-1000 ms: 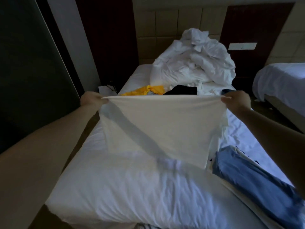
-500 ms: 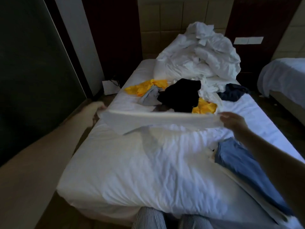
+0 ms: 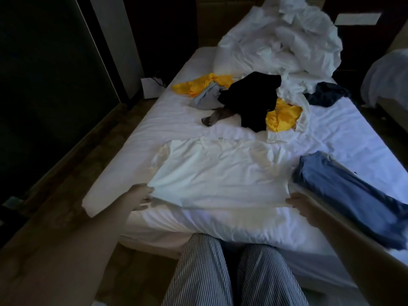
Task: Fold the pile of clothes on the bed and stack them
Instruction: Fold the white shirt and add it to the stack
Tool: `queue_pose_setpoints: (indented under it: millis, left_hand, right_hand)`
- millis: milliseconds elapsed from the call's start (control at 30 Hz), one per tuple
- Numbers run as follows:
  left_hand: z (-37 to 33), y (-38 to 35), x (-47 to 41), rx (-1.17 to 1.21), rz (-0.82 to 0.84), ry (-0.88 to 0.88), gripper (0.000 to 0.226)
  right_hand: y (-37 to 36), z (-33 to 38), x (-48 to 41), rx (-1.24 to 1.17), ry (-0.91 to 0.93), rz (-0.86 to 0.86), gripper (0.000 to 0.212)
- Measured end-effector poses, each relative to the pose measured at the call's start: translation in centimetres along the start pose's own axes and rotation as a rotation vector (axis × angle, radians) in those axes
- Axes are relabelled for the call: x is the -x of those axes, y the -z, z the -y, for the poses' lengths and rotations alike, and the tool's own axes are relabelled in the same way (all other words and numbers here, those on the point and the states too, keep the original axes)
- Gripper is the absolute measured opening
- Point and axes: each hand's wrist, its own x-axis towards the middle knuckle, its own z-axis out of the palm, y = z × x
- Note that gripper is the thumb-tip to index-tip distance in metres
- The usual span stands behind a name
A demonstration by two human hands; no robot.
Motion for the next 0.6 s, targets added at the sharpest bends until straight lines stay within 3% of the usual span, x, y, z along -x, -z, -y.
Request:
queue_pose_setpoints:
  millis: [133, 233, 367, 433, 600]
  left_hand:
    - [-0.5, 0.5, -0.3, 0.180, -0.038, -0.027, 0.040]
    - [-0.1, 0.8, -0.3, 0.148, -0.094, -0.026, 0.042]
    - [1.1, 0.3, -0.7, 0.168, -0.136, 0.021, 0.042]
    - [1.4, -0.5, -0.6, 0.195, -0.128, 0.055, 0.028]
    - [2.0, -1.6, -1.0, 0.420, -0.097, 0.117, 0.043]
  right_hand:
    - [0.0, -0.3, -0.3, -0.003, -0.011, -0.045, 0.003]
    - [0.3, -1.0, -1.0, 0.061, -0.055, -0.146, 0.004]
    - [0.3, -2.0, -1.7, 0.138, -0.088, -0.208, 0.024]
    - [-0.3, -2.3, -1.7, 0.179, -0.105, -0.205, 0.031]
    - [-1.8, -3.2, -1.9, 0.083, -0.170, -0.120, 0.031]
